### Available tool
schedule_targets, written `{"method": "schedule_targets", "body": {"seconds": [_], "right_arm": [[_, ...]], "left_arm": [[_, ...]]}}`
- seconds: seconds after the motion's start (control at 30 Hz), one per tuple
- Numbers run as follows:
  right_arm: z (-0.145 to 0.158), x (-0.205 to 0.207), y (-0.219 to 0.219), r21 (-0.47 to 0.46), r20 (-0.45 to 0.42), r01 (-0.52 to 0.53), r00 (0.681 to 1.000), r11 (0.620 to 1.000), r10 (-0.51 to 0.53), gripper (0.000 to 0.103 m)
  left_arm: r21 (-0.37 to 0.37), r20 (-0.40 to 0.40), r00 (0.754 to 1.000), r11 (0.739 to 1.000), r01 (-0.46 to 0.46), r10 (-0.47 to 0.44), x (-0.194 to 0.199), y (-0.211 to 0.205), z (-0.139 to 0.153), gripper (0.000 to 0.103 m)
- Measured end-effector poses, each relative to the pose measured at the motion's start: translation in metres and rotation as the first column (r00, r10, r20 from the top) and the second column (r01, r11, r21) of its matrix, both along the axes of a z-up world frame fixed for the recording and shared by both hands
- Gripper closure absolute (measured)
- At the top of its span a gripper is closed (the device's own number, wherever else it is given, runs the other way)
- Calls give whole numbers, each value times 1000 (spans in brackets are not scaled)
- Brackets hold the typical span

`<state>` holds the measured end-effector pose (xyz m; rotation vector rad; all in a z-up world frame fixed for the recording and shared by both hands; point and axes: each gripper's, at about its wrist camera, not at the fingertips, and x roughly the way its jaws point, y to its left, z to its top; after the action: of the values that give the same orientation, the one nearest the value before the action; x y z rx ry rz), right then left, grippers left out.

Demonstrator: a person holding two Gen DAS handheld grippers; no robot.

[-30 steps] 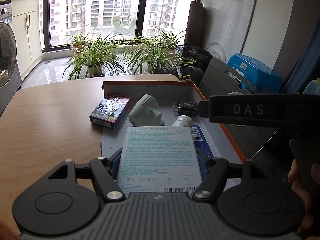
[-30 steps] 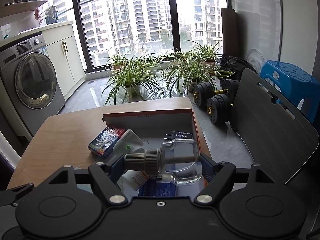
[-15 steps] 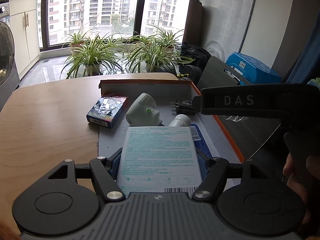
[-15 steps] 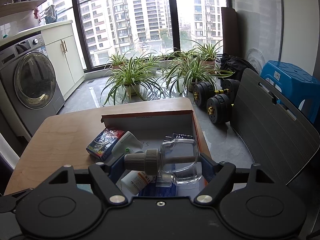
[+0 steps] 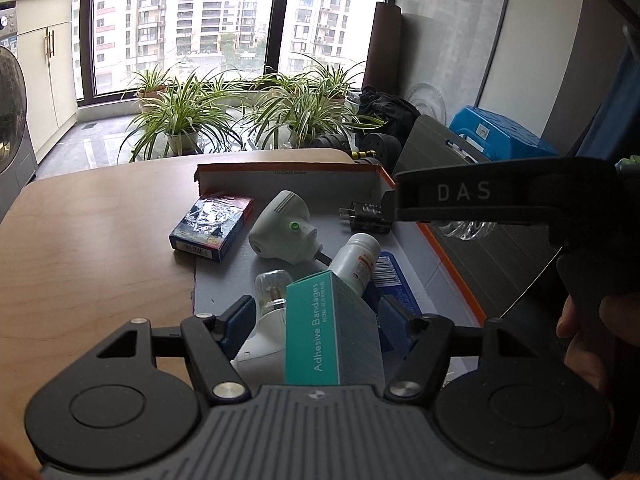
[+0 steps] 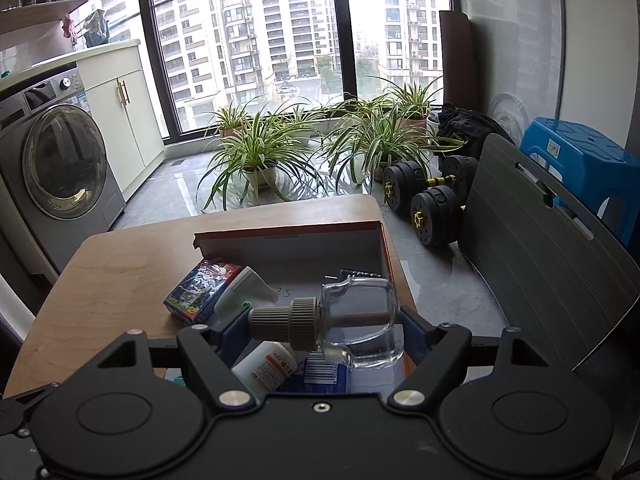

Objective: Organize rigid objects
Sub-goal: 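Open left tool to release teal box while right tool releases glass bottle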

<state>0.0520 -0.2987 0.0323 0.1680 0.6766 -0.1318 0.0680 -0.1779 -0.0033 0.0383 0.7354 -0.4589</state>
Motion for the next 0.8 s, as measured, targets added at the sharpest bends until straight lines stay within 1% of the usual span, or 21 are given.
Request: {"method": "schedule_targets", "body": {"seconds": [0.23, 0.4, 0.47, 0.63, 0.8], "right_arm": [[0, 8, -6, 3, -5, 0, 1000, 1000, 0, 10], [-3, 12, -3, 4, -14, -9, 1000, 1000, 9, 10], [-4, 15, -1, 3, -19, -9, 1000, 1000, 9, 10], [-4, 22, 0, -3, -14, -15, 1000, 1000, 15, 10], [3, 20, 0, -17, 25, -16, 1000, 1000, 17, 10]], "left_arm": [[2, 7, 1000, 1000, -4, 4, 0, 1, 1, 34], [7, 3, 1000, 1000, -15, 15, 1, 3, 2, 32], [10, 7, 1000, 1000, -20, 20, 1, 4, 3, 28], [13, 7, 999, 999, -34, 34, 3, 7, 4, 22], [18, 11, 999, 999, -49, 49, 2, 13, 6, 16]]}}
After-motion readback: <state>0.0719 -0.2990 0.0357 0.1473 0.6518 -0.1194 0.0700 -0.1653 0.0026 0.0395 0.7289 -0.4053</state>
